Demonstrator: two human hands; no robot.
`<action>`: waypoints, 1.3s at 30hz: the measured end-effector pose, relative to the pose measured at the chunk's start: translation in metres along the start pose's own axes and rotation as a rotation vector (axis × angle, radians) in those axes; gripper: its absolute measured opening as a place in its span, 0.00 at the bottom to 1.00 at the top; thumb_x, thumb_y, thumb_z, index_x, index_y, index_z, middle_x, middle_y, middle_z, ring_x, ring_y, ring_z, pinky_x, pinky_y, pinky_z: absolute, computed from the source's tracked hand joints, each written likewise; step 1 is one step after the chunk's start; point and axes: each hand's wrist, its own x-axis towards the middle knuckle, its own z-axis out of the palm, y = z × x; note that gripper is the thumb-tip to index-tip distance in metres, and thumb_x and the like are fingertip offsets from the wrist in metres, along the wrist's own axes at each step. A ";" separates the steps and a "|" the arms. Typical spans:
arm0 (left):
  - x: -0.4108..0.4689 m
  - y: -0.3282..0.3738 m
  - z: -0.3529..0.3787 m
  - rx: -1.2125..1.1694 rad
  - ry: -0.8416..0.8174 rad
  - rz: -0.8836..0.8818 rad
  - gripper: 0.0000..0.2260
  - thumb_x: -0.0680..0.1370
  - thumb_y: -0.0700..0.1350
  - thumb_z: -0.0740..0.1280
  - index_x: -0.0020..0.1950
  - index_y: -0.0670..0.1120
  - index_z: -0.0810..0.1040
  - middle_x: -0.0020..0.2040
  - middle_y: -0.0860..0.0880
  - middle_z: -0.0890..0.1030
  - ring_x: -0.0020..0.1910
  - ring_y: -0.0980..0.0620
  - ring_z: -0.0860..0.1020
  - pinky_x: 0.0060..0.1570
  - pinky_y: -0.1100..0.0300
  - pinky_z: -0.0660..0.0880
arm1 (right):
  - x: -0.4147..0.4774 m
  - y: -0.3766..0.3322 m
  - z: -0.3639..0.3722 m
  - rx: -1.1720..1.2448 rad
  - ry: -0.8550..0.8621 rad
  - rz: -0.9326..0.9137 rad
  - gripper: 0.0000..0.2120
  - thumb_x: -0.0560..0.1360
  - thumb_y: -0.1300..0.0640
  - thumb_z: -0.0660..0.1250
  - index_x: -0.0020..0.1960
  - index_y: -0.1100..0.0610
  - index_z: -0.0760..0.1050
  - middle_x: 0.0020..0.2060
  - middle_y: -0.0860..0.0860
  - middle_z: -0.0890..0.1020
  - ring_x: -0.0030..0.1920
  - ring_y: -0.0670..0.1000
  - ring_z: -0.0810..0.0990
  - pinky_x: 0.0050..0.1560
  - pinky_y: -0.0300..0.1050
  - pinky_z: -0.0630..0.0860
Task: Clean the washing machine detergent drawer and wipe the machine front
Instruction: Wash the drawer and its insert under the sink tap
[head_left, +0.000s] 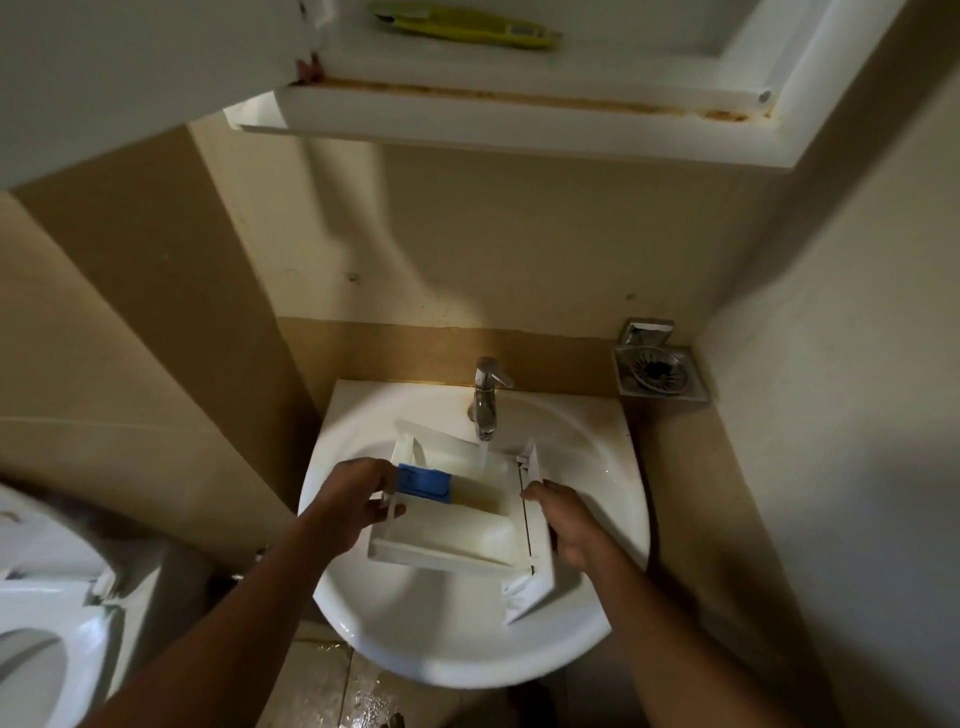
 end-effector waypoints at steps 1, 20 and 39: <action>-0.003 0.001 0.000 0.000 -0.013 0.011 0.10 0.77 0.32 0.64 0.57 0.35 0.75 0.60 0.36 0.75 0.56 0.38 0.77 0.48 0.48 0.82 | 0.003 0.002 -0.002 0.002 -0.016 0.017 0.08 0.78 0.60 0.63 0.53 0.60 0.79 0.40 0.58 0.83 0.39 0.56 0.81 0.39 0.44 0.76; -0.044 -0.032 -0.004 0.039 -0.183 -0.047 0.13 0.78 0.42 0.70 0.61 0.40 0.78 0.42 0.42 0.84 0.37 0.44 0.82 0.42 0.50 0.80 | 0.044 -0.066 0.003 -0.974 -0.236 -0.280 0.26 0.80 0.55 0.67 0.76 0.57 0.65 0.72 0.55 0.71 0.70 0.58 0.70 0.67 0.46 0.66; -0.077 -0.048 0.063 -0.396 0.100 0.125 0.05 0.78 0.41 0.70 0.51 0.40 0.80 0.47 0.39 0.87 0.45 0.39 0.86 0.50 0.44 0.82 | 0.078 -0.096 0.005 -1.241 0.125 -0.627 0.09 0.76 0.55 0.68 0.54 0.54 0.84 0.54 0.55 0.84 0.57 0.57 0.80 0.48 0.42 0.72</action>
